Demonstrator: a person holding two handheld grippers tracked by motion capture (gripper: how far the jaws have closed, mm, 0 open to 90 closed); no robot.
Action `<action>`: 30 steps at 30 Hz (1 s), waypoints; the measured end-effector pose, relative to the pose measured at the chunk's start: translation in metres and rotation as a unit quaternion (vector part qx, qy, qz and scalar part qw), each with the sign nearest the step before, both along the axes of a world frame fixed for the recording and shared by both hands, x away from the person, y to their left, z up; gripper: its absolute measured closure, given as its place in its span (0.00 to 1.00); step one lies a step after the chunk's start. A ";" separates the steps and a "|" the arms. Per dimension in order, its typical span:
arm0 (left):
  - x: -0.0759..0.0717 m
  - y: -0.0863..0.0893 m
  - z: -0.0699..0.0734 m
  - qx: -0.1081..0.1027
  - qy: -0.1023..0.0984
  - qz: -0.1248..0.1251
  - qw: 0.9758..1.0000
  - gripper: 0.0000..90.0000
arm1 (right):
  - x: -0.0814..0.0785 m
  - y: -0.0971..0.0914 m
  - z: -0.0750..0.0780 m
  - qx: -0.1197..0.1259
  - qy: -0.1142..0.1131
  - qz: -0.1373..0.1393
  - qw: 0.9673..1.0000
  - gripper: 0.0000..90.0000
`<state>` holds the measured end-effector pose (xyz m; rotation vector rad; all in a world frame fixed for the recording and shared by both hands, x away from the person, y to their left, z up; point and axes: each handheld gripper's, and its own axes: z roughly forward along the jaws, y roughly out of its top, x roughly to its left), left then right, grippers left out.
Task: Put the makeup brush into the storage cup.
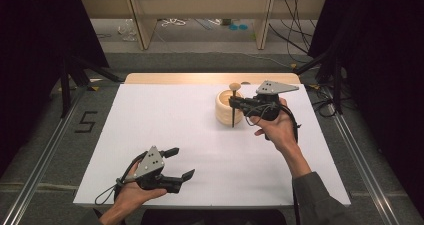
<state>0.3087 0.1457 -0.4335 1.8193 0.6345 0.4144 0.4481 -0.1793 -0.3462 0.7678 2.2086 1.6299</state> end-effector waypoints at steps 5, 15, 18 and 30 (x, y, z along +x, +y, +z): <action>0.000 -0.001 0.000 -0.002 0.002 0.001 1.000 0.19 | 0.007 -0.001 0.000 0.002 0.001 -0.008 1.000 0.92; 0.000 -0.001 0.001 -0.002 0.001 -0.001 1.000 0.19 | 0.018 -0.001 0.002 0.005 0.004 -0.016 1.000 0.92; 0.000 -0.001 0.000 0.000 0.000 -0.002 1.000 0.19 | 0.022 0.001 0.004 0.004 0.005 -0.017 1.000 0.92; -0.001 -0.003 -0.001 0.006 -0.001 -0.008 1.000 0.19 | 0.047 0.003 0.007 0.006 0.006 -0.039 0.999 0.92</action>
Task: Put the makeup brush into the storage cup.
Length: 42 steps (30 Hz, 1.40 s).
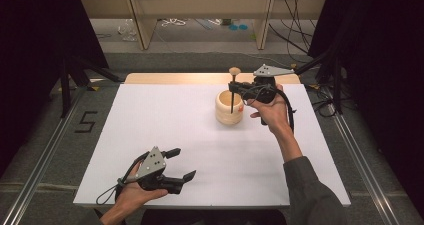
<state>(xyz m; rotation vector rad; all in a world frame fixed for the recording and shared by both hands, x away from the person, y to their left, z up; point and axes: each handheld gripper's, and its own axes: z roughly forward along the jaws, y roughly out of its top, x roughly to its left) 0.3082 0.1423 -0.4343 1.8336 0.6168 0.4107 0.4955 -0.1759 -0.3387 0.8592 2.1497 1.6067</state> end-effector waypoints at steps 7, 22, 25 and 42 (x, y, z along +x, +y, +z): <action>0.001 0.001 0.000 -0.001 -0.001 -0.002 1.000 0.19 | 0.015 0.000 0.003 -0.003 0.003 -0.015 1.000 0.92; 0.000 -0.001 0.000 0.000 0.004 -0.003 1.000 0.19 | 0.035 -0.002 -0.003 0.007 0.005 -0.041 0.999 0.92; 0.001 -0.002 -0.001 -0.001 0.002 -0.011 1.000 0.19 | 0.040 -0.001 -0.003 0.004 0.010 -0.045 0.999 0.92; -0.001 -0.003 -0.001 0.004 0.004 -0.008 1.000 0.19 | 0.057 -0.002 -0.019 -0.001 0.019 -0.071 0.997 0.92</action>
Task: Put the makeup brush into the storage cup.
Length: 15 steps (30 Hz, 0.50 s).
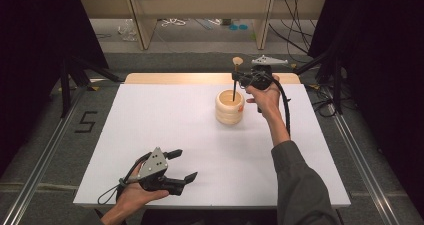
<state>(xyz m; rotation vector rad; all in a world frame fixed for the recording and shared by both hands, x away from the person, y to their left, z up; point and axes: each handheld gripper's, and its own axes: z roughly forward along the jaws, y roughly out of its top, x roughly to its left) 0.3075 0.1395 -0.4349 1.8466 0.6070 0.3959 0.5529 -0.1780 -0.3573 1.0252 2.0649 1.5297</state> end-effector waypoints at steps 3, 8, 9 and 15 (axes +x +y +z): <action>0.000 0.000 0.000 0.001 0.000 0.000 1.000 0.19 | 0.001 0.002 -0.002 -0.002 0.001 0.001 1.000 0.92; 0.000 0.000 0.000 -0.001 -0.005 -0.006 1.000 0.19 | 0.003 0.007 -0.007 -0.008 -0.003 0.001 1.000 0.92; 0.000 0.000 0.000 0.000 -0.005 -0.003 1.000 0.19 | 0.004 0.008 -0.008 -0.012 -0.005 0.001 1.000 0.92; 0.001 0.000 0.000 0.005 -0.002 -0.003 1.000 0.19 | 0.004 0.014 -0.015 -0.023 0.004 0.000 1.000 0.92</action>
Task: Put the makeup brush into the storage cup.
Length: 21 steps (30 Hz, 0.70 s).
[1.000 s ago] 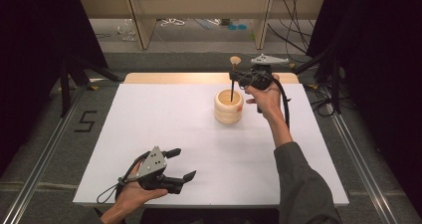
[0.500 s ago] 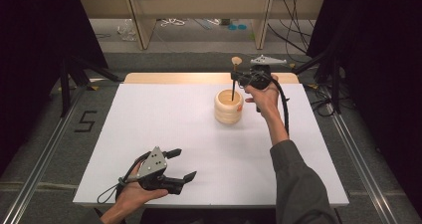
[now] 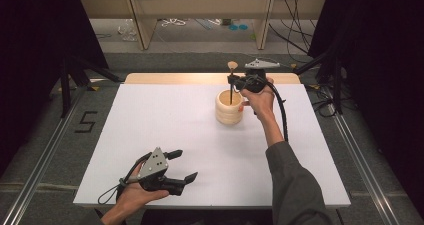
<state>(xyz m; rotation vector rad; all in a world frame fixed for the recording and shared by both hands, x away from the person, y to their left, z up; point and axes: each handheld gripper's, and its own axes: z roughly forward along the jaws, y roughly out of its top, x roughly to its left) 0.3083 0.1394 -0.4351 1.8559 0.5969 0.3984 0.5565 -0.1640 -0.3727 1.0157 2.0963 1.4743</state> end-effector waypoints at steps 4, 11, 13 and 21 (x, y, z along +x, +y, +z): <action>0.000 0.000 0.000 -0.003 -0.001 0.003 1.000 0.19 | 0.002 -0.001 -0.007 -0.004 0.007 0.001 1.000 0.92; -0.001 -0.001 0.000 -0.004 0.002 0.004 1.000 0.19 | 0.001 -0.005 -0.016 -0.008 0.015 -0.003 1.000 0.92; 0.000 0.000 0.000 0.001 -0.003 -0.001 1.000 0.19 | 0.000 -0.004 -0.018 -0.008 0.018 0.001 1.000 0.92; 0.000 0.000 0.000 -0.003 -0.001 0.002 1.000 0.19 | 0.000 -0.005 -0.029 -0.011 0.028 0.000 1.000 0.89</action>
